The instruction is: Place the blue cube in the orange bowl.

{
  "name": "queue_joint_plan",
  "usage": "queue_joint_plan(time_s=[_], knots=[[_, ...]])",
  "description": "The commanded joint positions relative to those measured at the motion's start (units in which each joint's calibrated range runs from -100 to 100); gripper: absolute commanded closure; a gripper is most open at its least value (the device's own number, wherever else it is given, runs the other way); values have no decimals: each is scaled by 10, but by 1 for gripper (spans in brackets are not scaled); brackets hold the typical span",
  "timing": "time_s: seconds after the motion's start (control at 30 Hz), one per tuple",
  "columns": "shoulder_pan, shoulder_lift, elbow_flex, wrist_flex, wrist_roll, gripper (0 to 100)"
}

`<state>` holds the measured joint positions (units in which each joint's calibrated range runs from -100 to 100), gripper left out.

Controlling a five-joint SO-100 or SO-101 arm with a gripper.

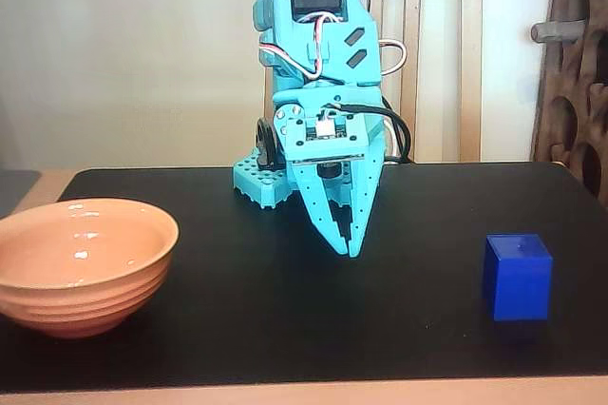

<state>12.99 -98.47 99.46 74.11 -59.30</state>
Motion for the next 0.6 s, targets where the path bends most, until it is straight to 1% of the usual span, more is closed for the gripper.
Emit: queue_joint_plan(time_s=[0.0, 0.57], knots=[[10, -8, 5, 6, -3, 100], [10, -1, 5, 1, -6, 100]])
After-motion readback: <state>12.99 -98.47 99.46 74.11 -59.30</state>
